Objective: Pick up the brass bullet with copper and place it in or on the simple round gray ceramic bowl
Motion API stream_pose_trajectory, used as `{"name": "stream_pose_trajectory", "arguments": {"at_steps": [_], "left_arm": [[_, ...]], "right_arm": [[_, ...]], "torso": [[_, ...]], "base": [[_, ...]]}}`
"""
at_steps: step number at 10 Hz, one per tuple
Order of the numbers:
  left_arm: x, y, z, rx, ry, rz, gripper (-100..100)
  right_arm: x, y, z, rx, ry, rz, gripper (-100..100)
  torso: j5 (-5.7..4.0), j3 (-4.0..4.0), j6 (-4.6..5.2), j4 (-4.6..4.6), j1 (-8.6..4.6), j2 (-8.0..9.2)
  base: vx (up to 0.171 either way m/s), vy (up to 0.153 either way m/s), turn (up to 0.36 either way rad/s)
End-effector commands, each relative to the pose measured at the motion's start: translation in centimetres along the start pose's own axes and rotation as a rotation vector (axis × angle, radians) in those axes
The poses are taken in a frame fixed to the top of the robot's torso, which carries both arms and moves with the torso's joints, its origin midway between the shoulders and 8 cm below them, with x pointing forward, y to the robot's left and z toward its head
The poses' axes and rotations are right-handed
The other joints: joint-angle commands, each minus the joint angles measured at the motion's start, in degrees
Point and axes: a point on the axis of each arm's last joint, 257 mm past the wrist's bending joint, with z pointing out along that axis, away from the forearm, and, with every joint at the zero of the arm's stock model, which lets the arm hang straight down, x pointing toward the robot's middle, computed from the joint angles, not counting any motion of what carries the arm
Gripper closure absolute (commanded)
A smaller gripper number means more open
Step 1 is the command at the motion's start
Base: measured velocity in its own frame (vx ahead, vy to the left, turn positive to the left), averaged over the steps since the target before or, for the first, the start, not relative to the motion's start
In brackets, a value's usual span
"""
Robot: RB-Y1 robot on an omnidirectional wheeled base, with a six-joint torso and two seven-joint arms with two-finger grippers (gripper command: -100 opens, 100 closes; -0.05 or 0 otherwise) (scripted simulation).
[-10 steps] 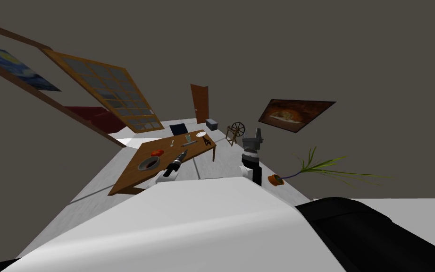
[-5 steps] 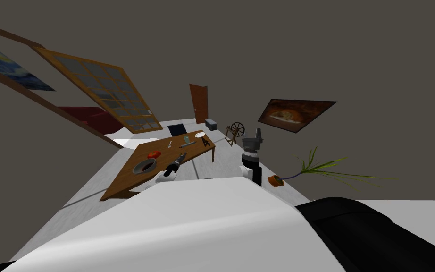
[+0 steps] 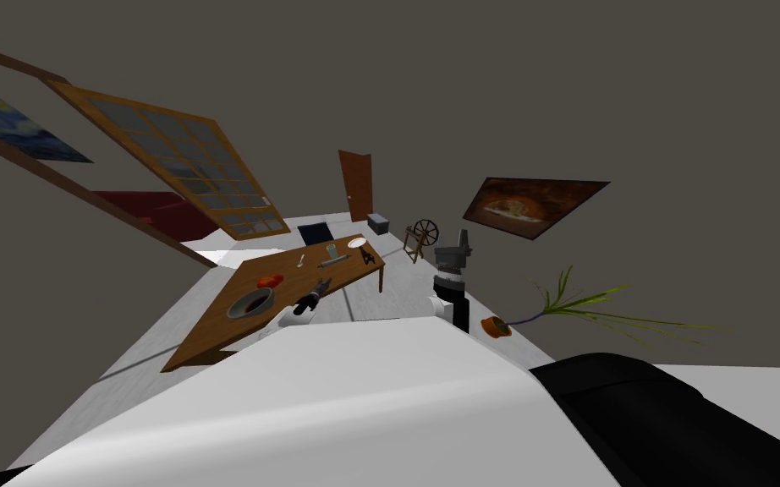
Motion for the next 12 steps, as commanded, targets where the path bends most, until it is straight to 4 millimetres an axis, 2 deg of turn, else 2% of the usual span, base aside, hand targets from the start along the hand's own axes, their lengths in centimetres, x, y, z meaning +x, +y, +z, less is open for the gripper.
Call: {"name": "stream_pose_trajectory", "arguments": {"at_steps": [1, 2, 3, 4, 6, 7, 8, 10, 12], "left_arm": [[0.7, 1.5, 0.2, -0.033, 0.018, 0.008, -100], [0.7, 1.5, 0.2, -0.033, 0.019, 0.008, -100], [1.0, 3.1, 0.5, -0.073, 0.039, 0.026, -100], [1.3, 3.5, 0.4, -0.080, 0.044, 0.027, -100], [1.8, 6.9, 0.6, -0.164, 0.084, 0.060, -100], [2.0, 7.2, 0.5, -0.171, 0.088, 0.060, -100], [2.2, 9.0, 0.4, -0.214, 0.107, 0.076, -100], [2.3, 10.6, 0.3, -0.254, 0.123, 0.090, -100], [2.1, 13.3, 0.0, -0.322, 0.147, 0.116, -100]], "right_arm": [[0.0, 0.0, 0.0, 0.000, 0.000, 0.000, 0], [0.0, 0.0, 0.0, 0.000, 0.000, 0.000, 0], [0.0, 0.0, 0.0, 0.000, 0.000, 0.000, 0], [0.0, 0.0, 0.0, 0.000, 0.000, 0.000, 0], [0.0, 0.0, 0.0, 0.000, 0.000, 0.000, 0], [0.0, 0.0, 0.0, 0.000, 0.000, 0.000, 0], [0.0, 0.0, 0.0, 0.000, 0.000, 0.000, 0], [0.0, 0.0, 0.0, 0.000, 0.000, 0.000, 0], [0.0, 0.0, 0.0, 0.000, 0.000, 0.000, 0]], "torso": [[0.00, 0.00, 0.00, 0.00, 0.00, 0.00], [0.01, 0.02, 0.00, 0.00, 0.02, 0.04], [0.02, 0.07, 0.00, 0.02, 0.07, 0.13], [0.02, 0.05, 0.00, 0.02, 0.06, 0.10], [0.00, -0.01, 0.00, 0.00, -0.02, -0.01], [-0.01, -0.07, 0.00, -0.03, -0.02, -0.12], [0.00, -0.05, 0.00, -0.02, 0.00, -0.08], [0.00, -0.09, 0.00, -0.03, 0.00, -0.16], [0.01, -0.01, 0.00, -0.01, 0.01, -0.01]], "base": [[0.051, -0.027, 0.000], [0.022, -0.010, 0.002], [0.040, -0.016, -0.003], [0.049, -0.023, 0.002], [0.088, -0.040, 0.000], [0.080, -0.030, 0.003], [0.078, -0.029, -0.005], [0.096, -0.028, -0.001], [0.070, -0.038, -0.006]]}}
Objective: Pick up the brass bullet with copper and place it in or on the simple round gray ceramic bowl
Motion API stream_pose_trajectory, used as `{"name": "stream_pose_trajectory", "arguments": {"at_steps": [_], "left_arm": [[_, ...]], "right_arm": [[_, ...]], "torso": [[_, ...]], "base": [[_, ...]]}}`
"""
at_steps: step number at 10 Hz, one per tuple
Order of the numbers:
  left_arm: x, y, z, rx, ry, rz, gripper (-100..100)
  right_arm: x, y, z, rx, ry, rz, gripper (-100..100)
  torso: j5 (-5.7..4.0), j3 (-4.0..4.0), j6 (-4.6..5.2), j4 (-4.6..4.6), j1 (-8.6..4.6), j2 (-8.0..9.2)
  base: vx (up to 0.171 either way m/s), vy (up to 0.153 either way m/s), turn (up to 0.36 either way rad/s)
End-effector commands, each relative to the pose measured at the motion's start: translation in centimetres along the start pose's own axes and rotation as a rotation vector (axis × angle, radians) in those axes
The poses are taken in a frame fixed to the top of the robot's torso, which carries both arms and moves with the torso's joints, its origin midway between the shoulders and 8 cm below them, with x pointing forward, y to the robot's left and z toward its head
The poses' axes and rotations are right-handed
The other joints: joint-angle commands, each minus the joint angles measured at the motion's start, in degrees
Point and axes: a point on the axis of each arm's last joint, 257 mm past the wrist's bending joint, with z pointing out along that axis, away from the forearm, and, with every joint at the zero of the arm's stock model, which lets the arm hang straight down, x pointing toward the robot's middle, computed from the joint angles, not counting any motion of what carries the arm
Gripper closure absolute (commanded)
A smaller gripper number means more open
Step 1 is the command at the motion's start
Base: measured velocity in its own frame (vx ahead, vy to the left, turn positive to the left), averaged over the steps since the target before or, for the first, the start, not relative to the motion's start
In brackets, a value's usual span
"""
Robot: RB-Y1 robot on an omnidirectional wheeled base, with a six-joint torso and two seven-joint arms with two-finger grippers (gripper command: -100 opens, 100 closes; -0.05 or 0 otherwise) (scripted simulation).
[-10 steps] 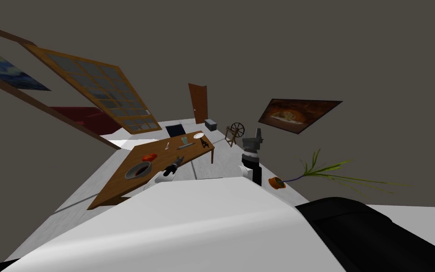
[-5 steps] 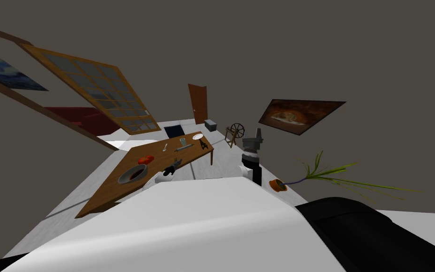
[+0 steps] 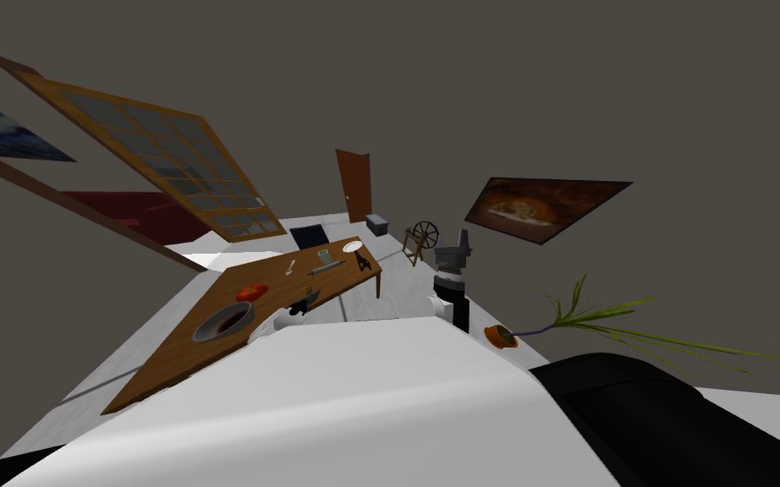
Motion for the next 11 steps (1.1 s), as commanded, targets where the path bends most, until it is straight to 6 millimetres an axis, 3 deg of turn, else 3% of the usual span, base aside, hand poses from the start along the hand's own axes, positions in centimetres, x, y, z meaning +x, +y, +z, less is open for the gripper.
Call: {"name": "stream_pose_trajectory", "arguments": {"at_steps": [1, 4, 6, 7, 8, 11], "left_arm": [[-0.1, 2.1, 0.3, -0.056, 0.019, 0.018, -100], [-0.1, 5.4, 0.6, -0.140, 0.045, 0.045, -100], [-0.2, 5.3, 0.5, -0.135, 0.044, 0.043, -100], [-0.2, 5.3, 0.5, -0.137, 0.044, 0.043, 0], [0.2, 5.5, 0.5, -0.135, 0.042, 0.045, -100], [1.1, 5.9, 0.5, -0.131, 0.042, 0.049, -100]], "right_arm": [[0.0, 0.0, 0.0, 0.000, 0.000, 0.000, 0], [0.0, 0.0, 0.0, 0.000, 0.000, 0.000, 0], [0.0, 0.0, 0.0, 0.000, 0.000, 0.000, 0], [0.0, 0.0, 0.0, 0.000, 0.000, 0.000, 0], [0.0, 0.0, 0.0, 0.000, 0.000, 0.000, 0], [0.0, 0.0, 0.0, 0.000, 0.000, 0.000, 0]], "torso": [[0.00, 0.00, 0.00, 0.00, 0.00, 0.00], [0.00, -0.01, -0.01, -0.01, 0.01, 0.00], [0.00, 0.02, 0.00, 0.00, 0.02, 0.05], [0.02, 0.09, -0.01, 0.03, 0.09, 0.18], [0.03, 0.14, -0.01, 0.05, 0.13, 0.26], [0.05, 0.04, -0.01, 0.01, 0.21, 0.08]], "base": [[0.095, -0.036, -0.006], [0.085, -0.043, -0.014], [0.042, -0.022, -0.001], [0.005, -0.003, 0.000], [0.038, 0.012, 0.020], [0.063, 0.017, 0.021]]}}
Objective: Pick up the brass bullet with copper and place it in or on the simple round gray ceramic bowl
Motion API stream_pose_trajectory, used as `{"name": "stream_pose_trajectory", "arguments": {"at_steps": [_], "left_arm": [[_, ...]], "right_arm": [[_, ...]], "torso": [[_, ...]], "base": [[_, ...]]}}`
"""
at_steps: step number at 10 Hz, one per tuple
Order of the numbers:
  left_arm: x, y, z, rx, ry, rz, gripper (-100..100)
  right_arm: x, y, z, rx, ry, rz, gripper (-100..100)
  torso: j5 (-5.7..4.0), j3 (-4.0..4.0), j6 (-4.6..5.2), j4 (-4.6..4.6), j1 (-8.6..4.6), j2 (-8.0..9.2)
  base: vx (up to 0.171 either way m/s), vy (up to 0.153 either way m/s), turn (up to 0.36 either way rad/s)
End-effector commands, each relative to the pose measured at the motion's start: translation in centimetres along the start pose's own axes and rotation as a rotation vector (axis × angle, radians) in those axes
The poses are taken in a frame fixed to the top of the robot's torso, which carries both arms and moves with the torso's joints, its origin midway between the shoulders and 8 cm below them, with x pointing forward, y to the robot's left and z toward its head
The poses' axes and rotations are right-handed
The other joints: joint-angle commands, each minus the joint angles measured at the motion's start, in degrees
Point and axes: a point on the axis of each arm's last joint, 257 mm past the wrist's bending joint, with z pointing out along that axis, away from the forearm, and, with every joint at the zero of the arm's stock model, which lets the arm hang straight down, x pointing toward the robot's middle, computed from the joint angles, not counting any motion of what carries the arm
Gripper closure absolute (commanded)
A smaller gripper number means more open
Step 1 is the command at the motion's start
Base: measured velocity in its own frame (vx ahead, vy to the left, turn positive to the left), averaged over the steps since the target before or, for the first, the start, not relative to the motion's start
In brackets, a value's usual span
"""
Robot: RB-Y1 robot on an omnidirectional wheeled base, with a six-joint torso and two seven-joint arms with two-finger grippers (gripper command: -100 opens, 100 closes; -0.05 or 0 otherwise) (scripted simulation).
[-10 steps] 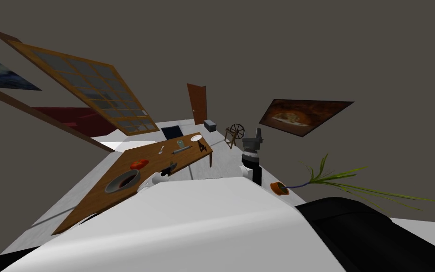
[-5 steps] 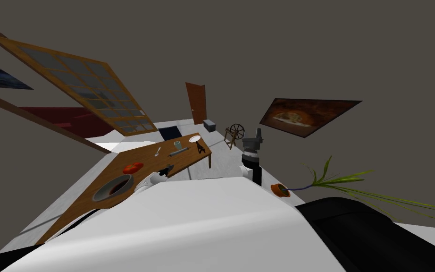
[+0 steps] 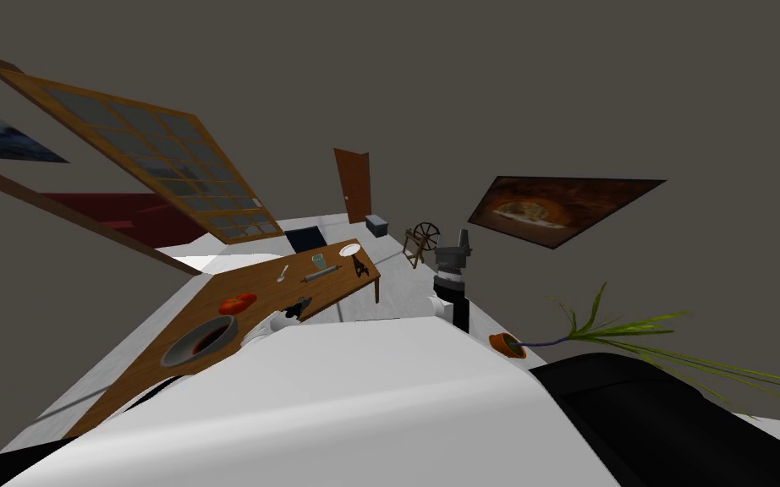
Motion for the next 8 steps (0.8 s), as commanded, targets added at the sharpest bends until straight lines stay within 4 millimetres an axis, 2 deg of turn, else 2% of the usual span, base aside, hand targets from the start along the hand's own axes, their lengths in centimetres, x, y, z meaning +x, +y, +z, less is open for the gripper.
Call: {"name": "stream_pose_trajectory", "arguments": {"at_steps": [1, 2, 3, 4, 8], "left_arm": [[0.69, 0.18, -0.02, 0.003, 0.001, 0.003, -100], [1.27, 0.30, -0.04, 0.006, 0.003, 0.005, -100], [0.98, 0.27, -0.06, 0.003, 0.002, 0.004, -100], [1.01, 0.25, -0.06, 0.005, 0.001, 0.004, 100], [0.96, 0.20, -0.06, 0.006, 0.001, 0.005, 100]], "right_arm": [[0.00, 0.00, 0.00, 0.000, 0.000, 0.000, 0], [0.00, 0.00, 0.00, 0.000, 0.000, 0.000, 0], [0.00, 0.00, 0.00, 0.000, 0.000, 0.000, 0], [0.00, 0.00, 0.00, 0.000, 0.000, 0.000, 0], [0.00, 0.00, 0.00, 0.000, 0.000, 0.000, 0]], "torso": [[0.00, 0.00, 0.00, 0.00, 0.00, 0.00], [0.01, 0.00, 0.00, 0.00, 0.03, 0.00], [0.01, -0.01, 0.00, 0.00, 0.04, -0.01], [0.00, 0.05, 0.01, 0.02, -0.01, 0.09], [0.03, 0.08, 0.01, 0.02, -0.02, 0.16]], "base": [[0.064, 0.027, 0.025], [0.068, 0.030, 0.027], [0.030, 0.012, 0.004], [0.006, 0.002, -0.001], [0.000, 0.000, 0.000]]}}
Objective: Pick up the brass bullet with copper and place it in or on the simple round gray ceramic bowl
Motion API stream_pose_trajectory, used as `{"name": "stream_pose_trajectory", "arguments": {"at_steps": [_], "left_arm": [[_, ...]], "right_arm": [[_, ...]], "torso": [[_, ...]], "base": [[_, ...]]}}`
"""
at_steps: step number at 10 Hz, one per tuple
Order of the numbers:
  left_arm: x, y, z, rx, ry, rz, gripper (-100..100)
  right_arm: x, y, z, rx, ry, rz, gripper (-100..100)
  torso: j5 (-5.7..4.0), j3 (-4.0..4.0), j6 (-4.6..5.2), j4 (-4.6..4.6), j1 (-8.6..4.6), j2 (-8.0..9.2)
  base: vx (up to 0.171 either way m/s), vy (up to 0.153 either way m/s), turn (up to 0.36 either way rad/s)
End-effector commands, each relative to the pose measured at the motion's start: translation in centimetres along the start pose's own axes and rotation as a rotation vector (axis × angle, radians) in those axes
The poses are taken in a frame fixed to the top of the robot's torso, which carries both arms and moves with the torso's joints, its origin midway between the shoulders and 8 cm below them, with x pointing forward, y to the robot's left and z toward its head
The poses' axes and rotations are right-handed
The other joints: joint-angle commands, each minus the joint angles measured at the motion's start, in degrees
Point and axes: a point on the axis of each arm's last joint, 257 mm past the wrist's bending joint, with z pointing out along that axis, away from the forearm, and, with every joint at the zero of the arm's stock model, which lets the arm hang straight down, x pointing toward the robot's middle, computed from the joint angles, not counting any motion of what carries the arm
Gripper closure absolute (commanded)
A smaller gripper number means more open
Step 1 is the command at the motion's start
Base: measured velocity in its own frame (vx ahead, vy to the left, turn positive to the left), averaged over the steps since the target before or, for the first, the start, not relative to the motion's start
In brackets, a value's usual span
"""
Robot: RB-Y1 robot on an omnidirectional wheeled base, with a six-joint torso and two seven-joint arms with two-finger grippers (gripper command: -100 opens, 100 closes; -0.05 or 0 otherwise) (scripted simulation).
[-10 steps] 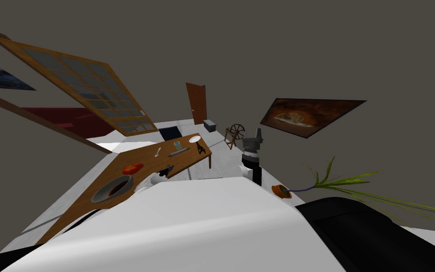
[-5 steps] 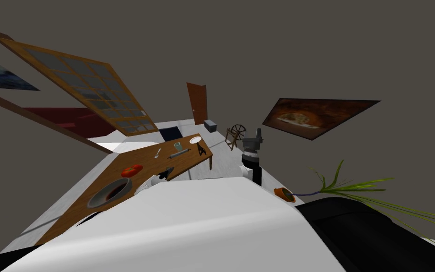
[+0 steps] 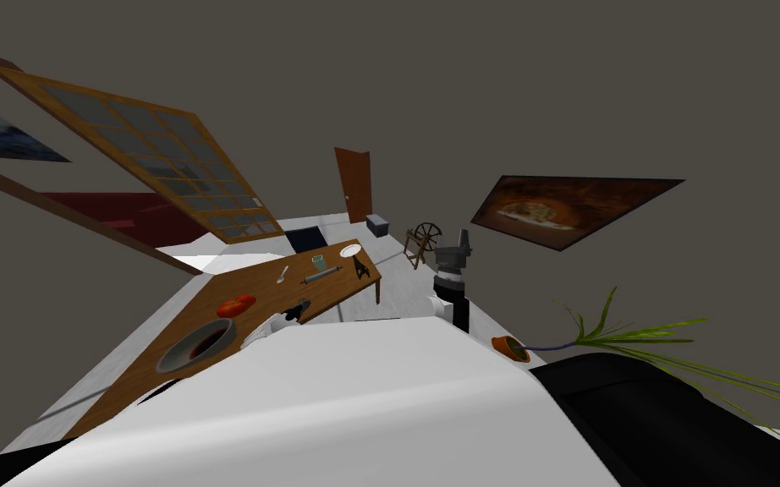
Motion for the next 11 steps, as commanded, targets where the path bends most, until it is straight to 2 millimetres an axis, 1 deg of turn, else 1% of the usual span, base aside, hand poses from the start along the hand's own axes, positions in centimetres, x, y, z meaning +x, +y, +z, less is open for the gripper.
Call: {"name": "stream_pose_trajectory", "arguments": {"at_steps": [1, 2, 6, 7, 8, 9, 11], "left_arm": [[0.0, 0.0, 0.0, 0.000, 0.000, 0.000, 0], [-0.5, -0.1, 0.0, -0.004, -0.001, -0.003, 100], [-2.1, -0.7, 0.0, -0.010, 0.001, -0.010, 100], [-1.9, -0.5, 0.0, -0.009, 0.000, -0.009, 100], [-1.9, -0.5, 0.0, -0.010, 0.001, -0.009, 0], [-2.1, -0.2, 0.2, -0.012, 0.003, 0.010, 100], [-2.2, 0.2, 0.3, -0.017, 0.010, 0.028, 100]], "right_arm": [[0.0, 0.0, 0.0, 0.000, 0.000, 0.000, 0], [0.0, 0.0, 0.0, 0.000, 0.000, 0.000, 0], [0.0, 0.0, 0.0, 0.000, 0.000, 0.000, 0], [0.0, 0.0, 0.0, 0.000, 0.000, 0.000, 0], [0.0, 0.0, 0.0, 0.000, 0.000, 0.000, 0], [0.0, 0.0, 0.0, 0.000, 0.000, 0.000, 0], [0.0, 0.0, 0.0, 0.000, 0.000, 0.000, 0]], "torso": [[0.00, 0.00, 0.00, 0.00, 0.00, 0.00], [0.00, 0.00, 0.00, 0.00, 0.00, 0.00], [-0.04, 0.18, -0.02, 0.06, -0.10, 0.32], [-0.03, 0.17, -0.01, 0.06, -0.13, 0.31], [-0.03, 0.12, -0.02, 0.04, -0.08, 0.20], [-0.02, 0.06, -0.01, 0.02, -0.04, 0.10], [-0.03, 0.06, -0.01, 0.01, -0.12, 0.12]], "base": [[0.000, 0.000, 0.000], [-0.036, -0.018, -0.028], [-0.080, -0.026, -0.026], [-0.034, -0.014, -0.003], [-0.007, -0.003, 0.002], [-0.021, -0.022, -0.010], [-0.050, -0.037, -0.020]]}}
